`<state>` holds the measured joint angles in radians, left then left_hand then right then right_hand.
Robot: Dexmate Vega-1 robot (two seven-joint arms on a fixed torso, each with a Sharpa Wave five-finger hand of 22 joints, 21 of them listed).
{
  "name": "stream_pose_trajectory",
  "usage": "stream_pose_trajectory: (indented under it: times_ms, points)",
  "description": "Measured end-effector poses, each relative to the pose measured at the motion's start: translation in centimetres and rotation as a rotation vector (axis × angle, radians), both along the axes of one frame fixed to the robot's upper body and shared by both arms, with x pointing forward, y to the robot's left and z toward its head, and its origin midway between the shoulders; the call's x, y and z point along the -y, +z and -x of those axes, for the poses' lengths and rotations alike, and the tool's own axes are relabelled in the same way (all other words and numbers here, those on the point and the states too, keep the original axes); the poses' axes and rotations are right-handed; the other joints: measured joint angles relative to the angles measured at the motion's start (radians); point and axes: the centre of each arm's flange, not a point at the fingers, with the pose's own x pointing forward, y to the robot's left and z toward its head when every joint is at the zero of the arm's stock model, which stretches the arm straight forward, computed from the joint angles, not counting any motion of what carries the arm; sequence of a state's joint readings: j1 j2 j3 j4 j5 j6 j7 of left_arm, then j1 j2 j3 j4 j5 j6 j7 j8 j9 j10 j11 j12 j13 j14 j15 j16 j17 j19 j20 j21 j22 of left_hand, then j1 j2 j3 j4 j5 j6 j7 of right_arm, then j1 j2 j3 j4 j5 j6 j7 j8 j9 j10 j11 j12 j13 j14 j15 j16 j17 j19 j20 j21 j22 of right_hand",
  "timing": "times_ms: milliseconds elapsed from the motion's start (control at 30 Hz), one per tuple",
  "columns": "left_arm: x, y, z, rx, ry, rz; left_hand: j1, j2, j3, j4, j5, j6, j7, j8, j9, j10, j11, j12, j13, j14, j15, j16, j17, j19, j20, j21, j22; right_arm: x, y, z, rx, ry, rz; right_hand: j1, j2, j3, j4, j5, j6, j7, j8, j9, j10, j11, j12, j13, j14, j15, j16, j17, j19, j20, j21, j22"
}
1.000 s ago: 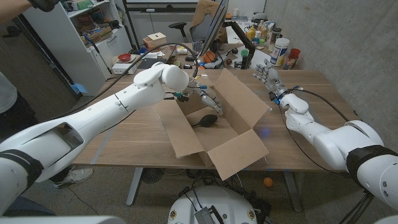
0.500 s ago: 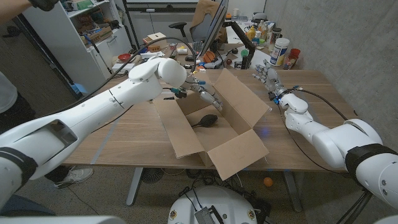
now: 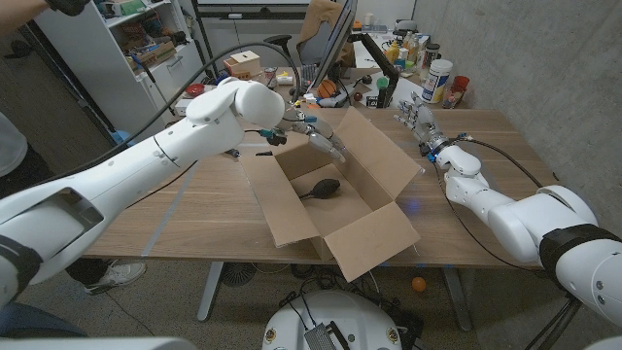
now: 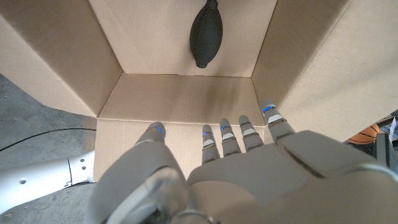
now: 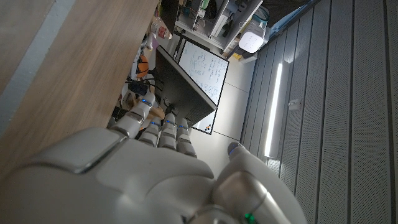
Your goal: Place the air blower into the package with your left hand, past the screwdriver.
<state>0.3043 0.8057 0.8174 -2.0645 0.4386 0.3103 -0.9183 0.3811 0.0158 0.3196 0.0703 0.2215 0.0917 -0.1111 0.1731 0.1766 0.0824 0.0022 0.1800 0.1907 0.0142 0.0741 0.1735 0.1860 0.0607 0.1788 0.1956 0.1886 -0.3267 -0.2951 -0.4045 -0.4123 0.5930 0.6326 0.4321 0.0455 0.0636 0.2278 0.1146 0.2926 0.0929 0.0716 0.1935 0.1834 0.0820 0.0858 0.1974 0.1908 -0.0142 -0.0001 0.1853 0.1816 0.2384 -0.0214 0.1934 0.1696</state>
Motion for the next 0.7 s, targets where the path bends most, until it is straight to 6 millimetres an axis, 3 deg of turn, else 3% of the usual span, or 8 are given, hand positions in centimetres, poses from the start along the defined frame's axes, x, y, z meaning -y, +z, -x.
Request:
stream_pose_trajectory:
  times_ms: [267, 433, 700]
  points:
    - [-0.4, 0.7, 1.2, 0.038, -0.003, 0.022, -0.024, 0.006, -0.016, 0.009, 0.0, -0.085, -0.027, -0.003, 0.0, -0.082, -0.012, 0.0, -0.001, -0.073, -0.005, 0.0, 0.0, -0.044, -0.009, 0.0, 0.0, -0.2, 0.3, 0.1, 0.011, 0.004, 0.002, 0.0, 0.0, 0.0, 0.0, 0.0, 0.0, 0.0, 0.0, 0.0, 0.0, 0.0, 0.0, 0.0, 0.0, 0.0, 0.0, 0.0, 0.0, 0.0, 0.0, 0.0]
    - [-0.7, 1.0, 1.7, 0.074, -0.006, 0.045, -0.048, 0.031, -0.019, 0.014, 0.008, -0.161, -0.039, -0.008, 0.0, -0.133, -0.033, 0.0, -0.005, -0.131, -0.015, 0.0, -0.005, -0.077, -0.021, 0.0, 0.0, -0.2, 0.4, 0.3, 0.021, 0.007, 0.006, 0.0, 0.0, 0.0, 0.0, 0.0, 0.0, 0.0, 0.0, 0.0, 0.0, 0.0, 0.0, 0.0, 0.0, 0.0, 0.0, 0.0, 0.0, 0.0, 0.0, 0.0]
    - [-1.4, 1.4, 2.5, 0.135, -0.018, 0.095, -0.07, 0.074, -0.009, 0.035, 0.016, -0.18, -0.048, -0.008, 0.0, -0.158, -0.046, 0.0, -0.005, -0.153, -0.017, 0.0, -0.002, -0.092, -0.025, 0.0, 0.0, -0.1, 0.5, 0.5, 0.035, 0.005, 0.005, 0.0, 0.0, 0.0, 0.0, 0.0, 0.0, 0.0, 0.0, 0.0, 0.0, 0.0, 0.0, 0.0, 0.0, 0.0, 0.0, 0.0, 0.0, 0.0, 0.0, 0.0]
